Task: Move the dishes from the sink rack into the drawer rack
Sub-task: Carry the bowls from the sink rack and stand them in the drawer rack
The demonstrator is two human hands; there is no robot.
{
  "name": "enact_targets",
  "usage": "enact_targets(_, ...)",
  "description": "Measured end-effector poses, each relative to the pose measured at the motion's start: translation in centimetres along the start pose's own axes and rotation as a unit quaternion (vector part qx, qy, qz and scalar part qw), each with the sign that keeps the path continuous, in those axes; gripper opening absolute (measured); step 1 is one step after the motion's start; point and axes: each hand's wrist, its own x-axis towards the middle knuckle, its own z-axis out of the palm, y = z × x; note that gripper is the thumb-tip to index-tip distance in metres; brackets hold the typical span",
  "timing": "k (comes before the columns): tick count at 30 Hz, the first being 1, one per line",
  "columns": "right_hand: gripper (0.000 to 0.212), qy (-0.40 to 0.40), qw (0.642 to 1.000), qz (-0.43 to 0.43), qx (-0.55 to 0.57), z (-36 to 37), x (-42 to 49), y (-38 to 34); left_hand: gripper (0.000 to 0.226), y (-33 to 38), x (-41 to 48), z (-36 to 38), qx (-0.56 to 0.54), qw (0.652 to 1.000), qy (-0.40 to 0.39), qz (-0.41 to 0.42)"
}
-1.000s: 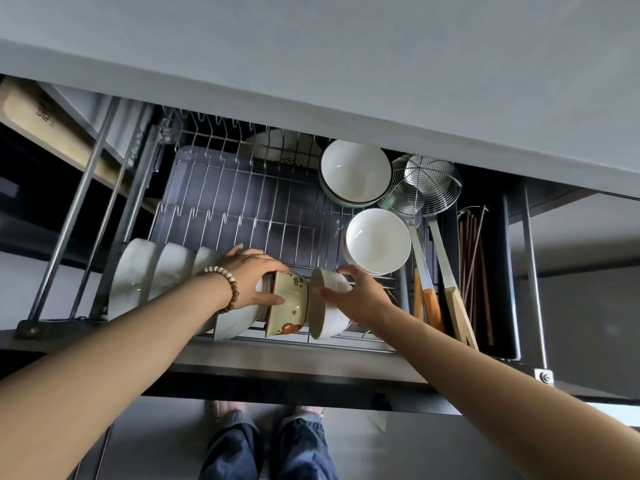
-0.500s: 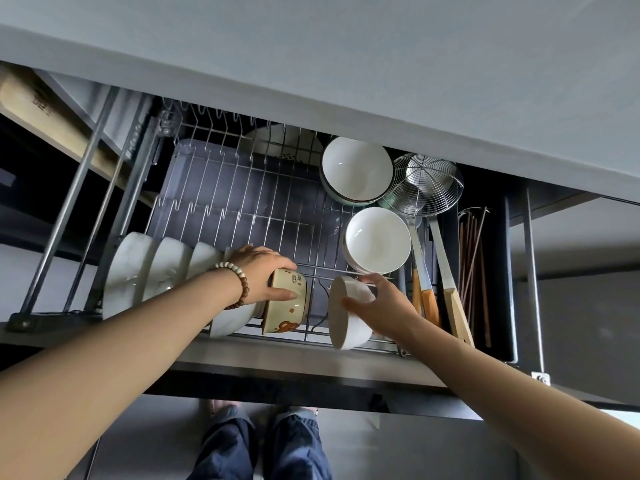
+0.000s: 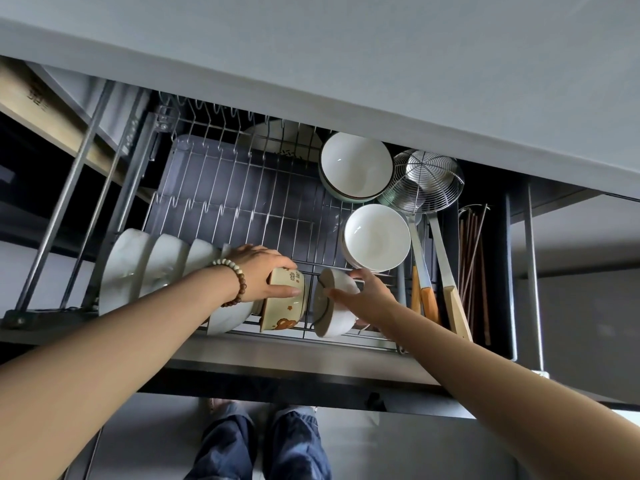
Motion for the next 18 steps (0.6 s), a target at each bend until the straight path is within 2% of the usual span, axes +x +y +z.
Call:
enact_targets(8, 0.076, -0.048, 0.999, 0.002, -0.008, -0.4, 0.6, 0.3, 0.057, 0.0, 0.0, -0.1, -0.040, 0.999, 0.008, -0.014)
enact_targets(10, 0.072, -0.084, 0.996, -0.014, -0.020, -1.4, 0.0, 0.1, 0.058, 0.1, 0.1, -0.3, -0.054, 0.998, 0.006, -0.022)
enact_targets(12, 0.055, -0.101, 0.992, -0.048, -0.058, -3.1, -0.7, 0.2, 0.061, 0.2, 0.3, -0.7, -0.087, 0.996, 0.006, -0.028)
enact_targets(14, 0.036, -0.069, 0.993, -0.074, -0.058, -5.0, -0.7, 0.8, 0.064, 0.8, 1.0, -1.1, -0.162, 0.986, 0.017, -0.033)
enact_targets(16, 0.021, 0.003, 0.996, -0.092, -0.020, -6.6, -0.2, 1.4, 0.064, 2.1, 2.0, -1.2, -0.249, 0.967, 0.038, -0.051)
enact_targets(18, 0.024, 0.098, 0.990, -0.106, 0.003, -7.7, 0.9, 2.0, 0.063, 3.8, 3.4, -1.2, -0.322, 0.943, 0.051, -0.072)
